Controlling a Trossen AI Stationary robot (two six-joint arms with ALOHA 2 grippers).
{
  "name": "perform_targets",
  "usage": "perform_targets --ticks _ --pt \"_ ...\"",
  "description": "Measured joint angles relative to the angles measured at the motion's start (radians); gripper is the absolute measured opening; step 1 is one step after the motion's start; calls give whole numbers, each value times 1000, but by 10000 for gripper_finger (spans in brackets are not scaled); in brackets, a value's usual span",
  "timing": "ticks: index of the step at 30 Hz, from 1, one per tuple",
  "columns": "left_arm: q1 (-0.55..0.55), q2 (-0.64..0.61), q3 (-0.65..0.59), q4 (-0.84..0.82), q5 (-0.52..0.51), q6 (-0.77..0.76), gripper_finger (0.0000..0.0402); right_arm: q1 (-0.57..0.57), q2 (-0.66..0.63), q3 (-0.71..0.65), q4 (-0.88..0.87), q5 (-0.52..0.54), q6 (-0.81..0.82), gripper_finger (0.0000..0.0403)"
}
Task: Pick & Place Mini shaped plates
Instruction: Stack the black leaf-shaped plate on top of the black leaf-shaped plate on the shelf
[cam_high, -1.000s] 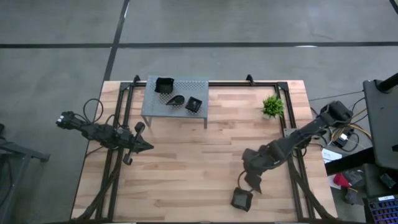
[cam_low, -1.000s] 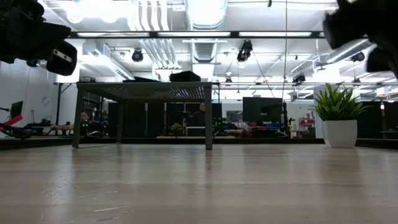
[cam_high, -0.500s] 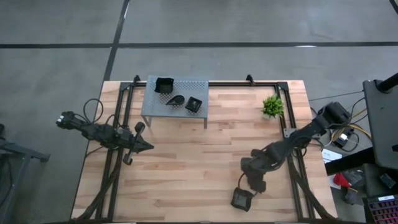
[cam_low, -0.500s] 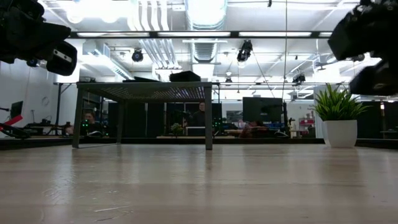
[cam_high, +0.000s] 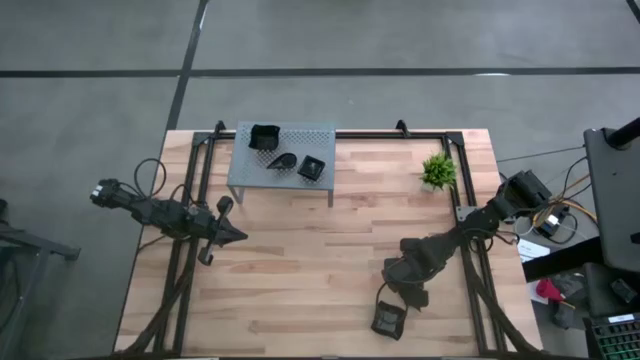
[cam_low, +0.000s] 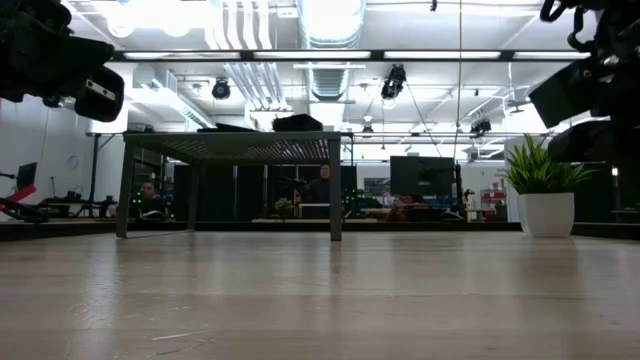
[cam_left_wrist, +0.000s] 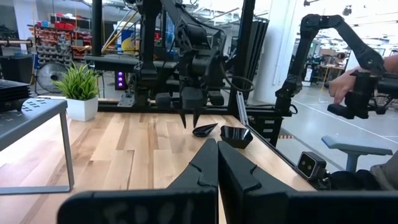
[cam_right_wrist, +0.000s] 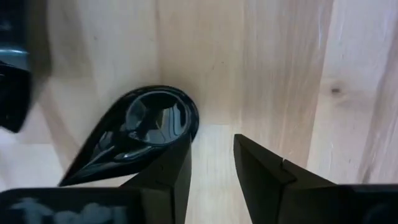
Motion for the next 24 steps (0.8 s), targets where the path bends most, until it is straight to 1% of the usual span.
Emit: perform_targets --ticks 5,8,10,13,18,21,24 --pt "0 0 0 0 0 0 0 2 -45 19 9 16 23 98" --pt "0 0 0 0 0 0 0 10 -72 22 -14 21 72 78" --pt "0 0 0 0 0 0 0 14 -84 7 -51 -15 128 57" --pt "0 0 0 0 0 0 0 37 -95 -27 -37 -98 201 19" --pt "0 0 0 0 0 0 0 82 -98 -73 41 -222 313 9" --pt "0 0 0 0 0 0 0 95 -98 -94 180 -257 361 8" --pt "0 0 0 0 0 0 0 97 -97 -104 252 -266 390 8"
